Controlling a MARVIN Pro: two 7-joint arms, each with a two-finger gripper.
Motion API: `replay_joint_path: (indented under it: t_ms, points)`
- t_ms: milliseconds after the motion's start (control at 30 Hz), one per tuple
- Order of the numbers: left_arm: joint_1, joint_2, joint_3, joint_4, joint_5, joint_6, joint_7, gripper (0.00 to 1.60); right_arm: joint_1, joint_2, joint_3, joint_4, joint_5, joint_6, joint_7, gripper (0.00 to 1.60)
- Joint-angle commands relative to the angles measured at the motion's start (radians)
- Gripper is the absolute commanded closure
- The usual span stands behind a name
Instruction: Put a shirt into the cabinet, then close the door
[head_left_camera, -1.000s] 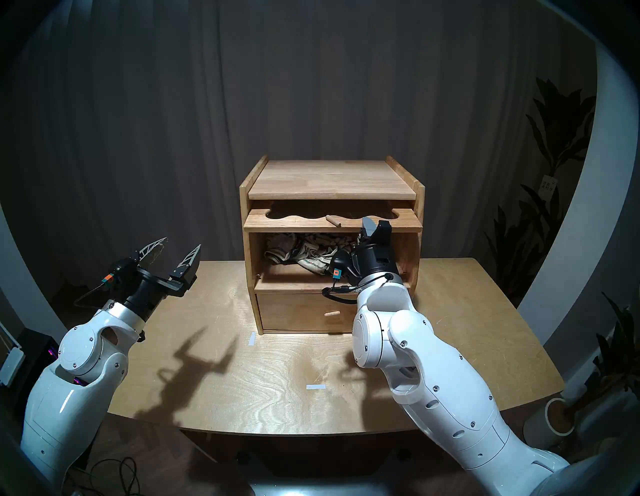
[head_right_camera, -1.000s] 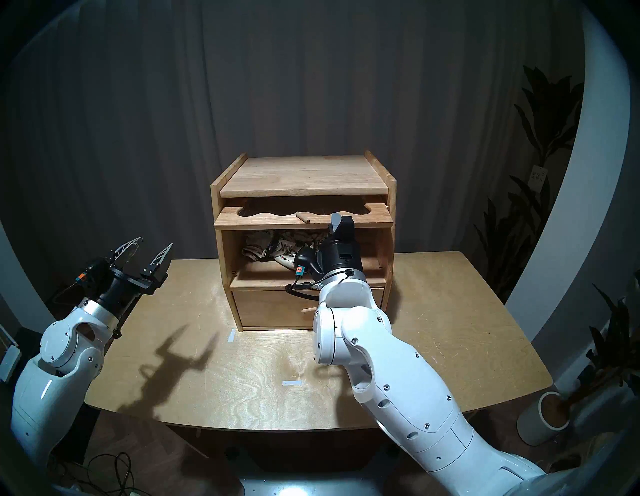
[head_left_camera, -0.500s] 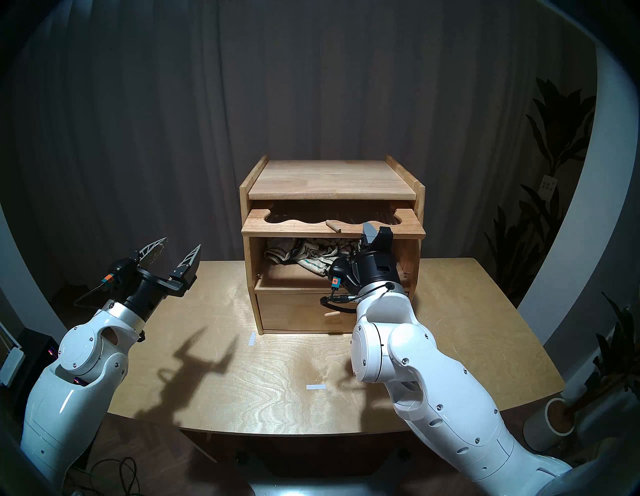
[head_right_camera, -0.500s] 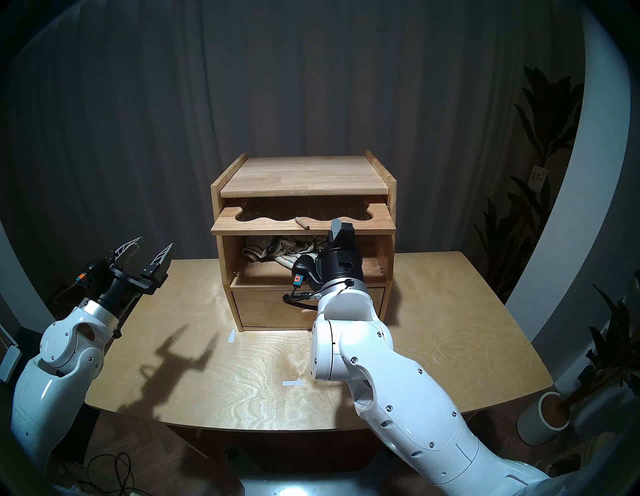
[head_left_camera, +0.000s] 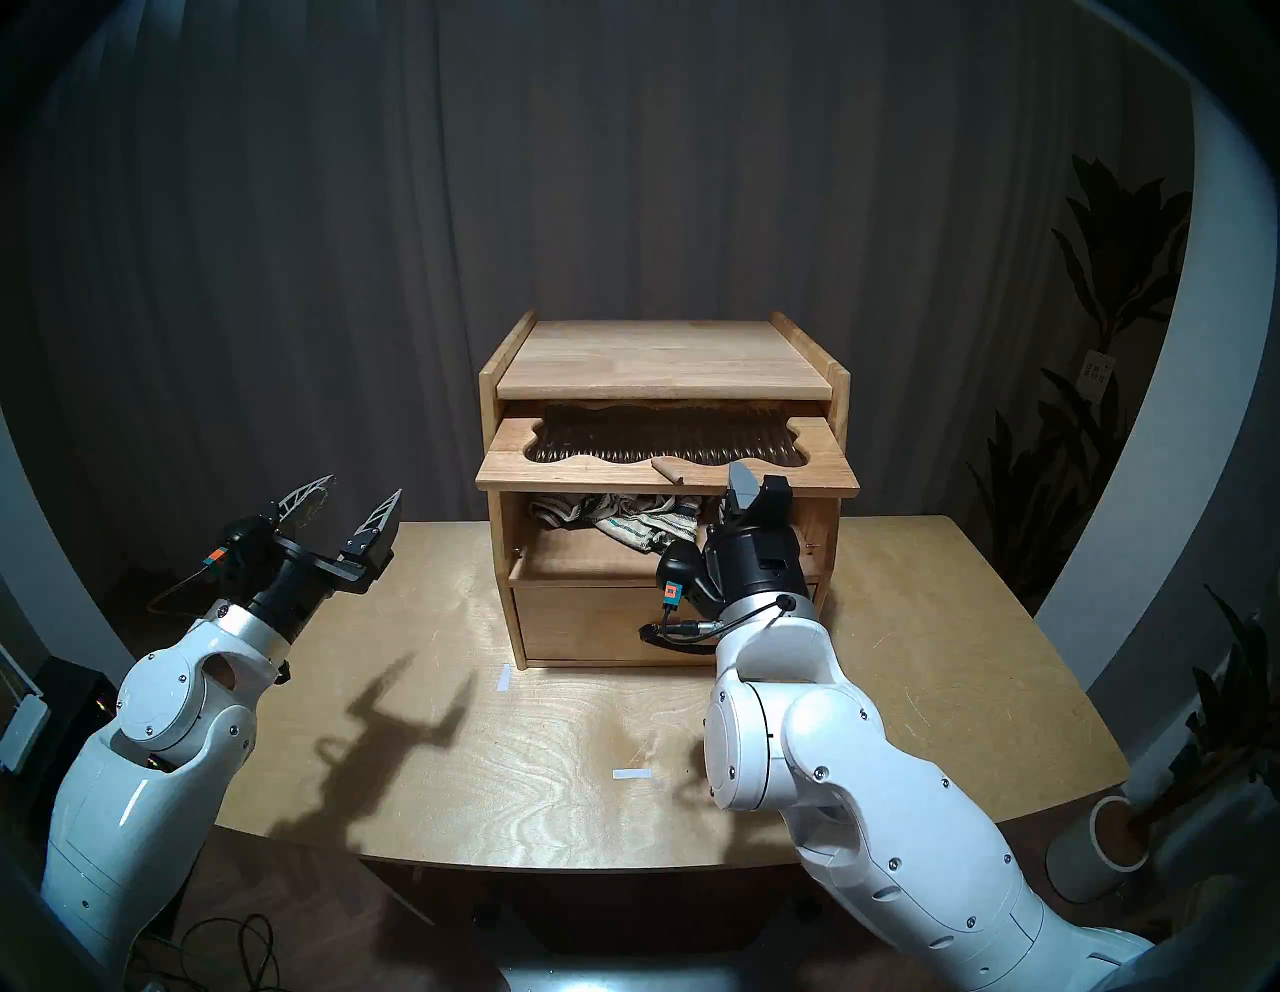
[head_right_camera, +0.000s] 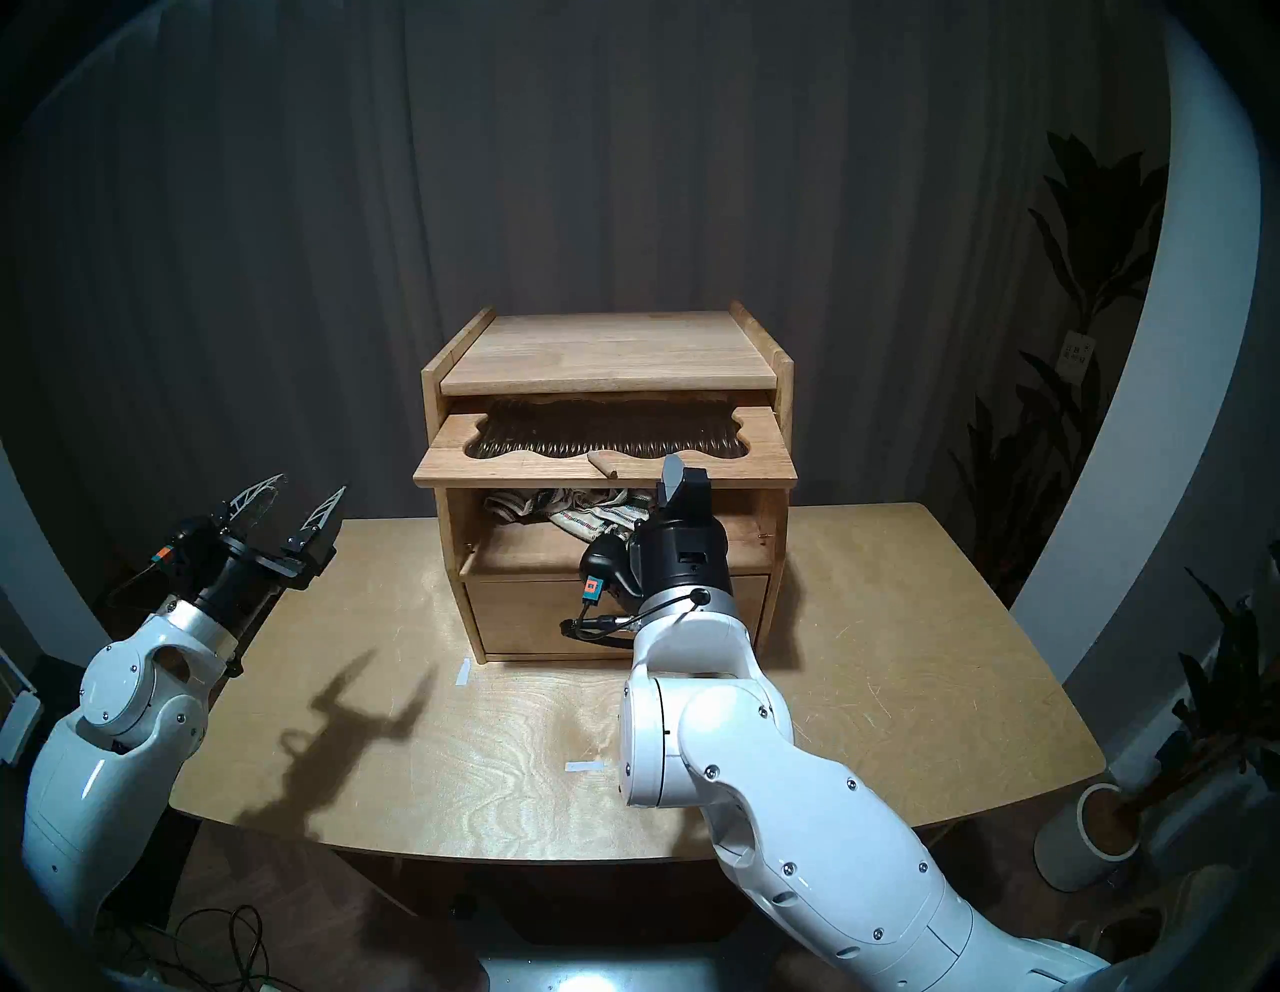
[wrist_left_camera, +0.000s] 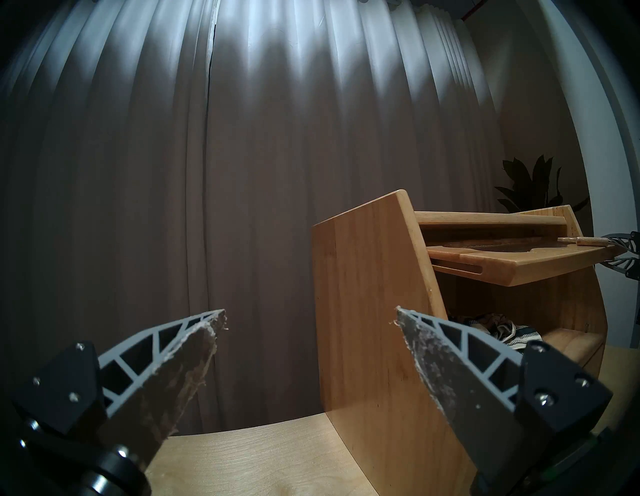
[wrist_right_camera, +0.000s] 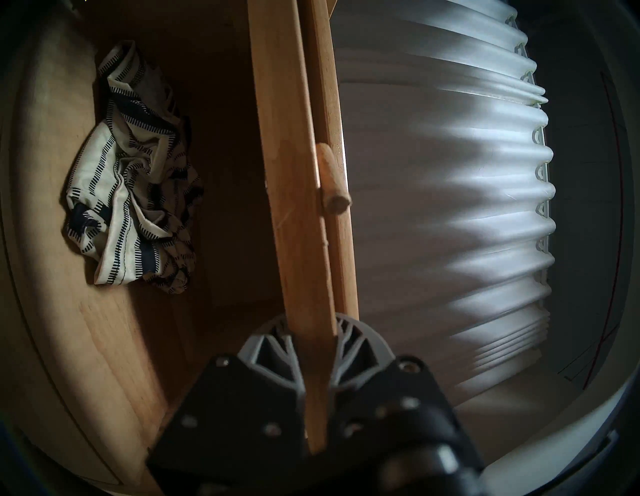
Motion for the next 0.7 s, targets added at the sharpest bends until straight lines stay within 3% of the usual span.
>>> replay_joint_path:
  t_ms: [0, 667]
  points:
    - [-0.008, -0.001, -0.012, -0.011, -0.002, -0.009, 0.002, 0.00, -0.029, 0.001, -0.016, -0.062, -0.027, 0.030, -0.012, 1.60]
    - [-0.008, -0.001, -0.012, -0.011, -0.002, -0.009, 0.002, 0.00, -0.077, 0.050, -0.085, -0.137, -0.065, 0.125, -0.027, 1.60]
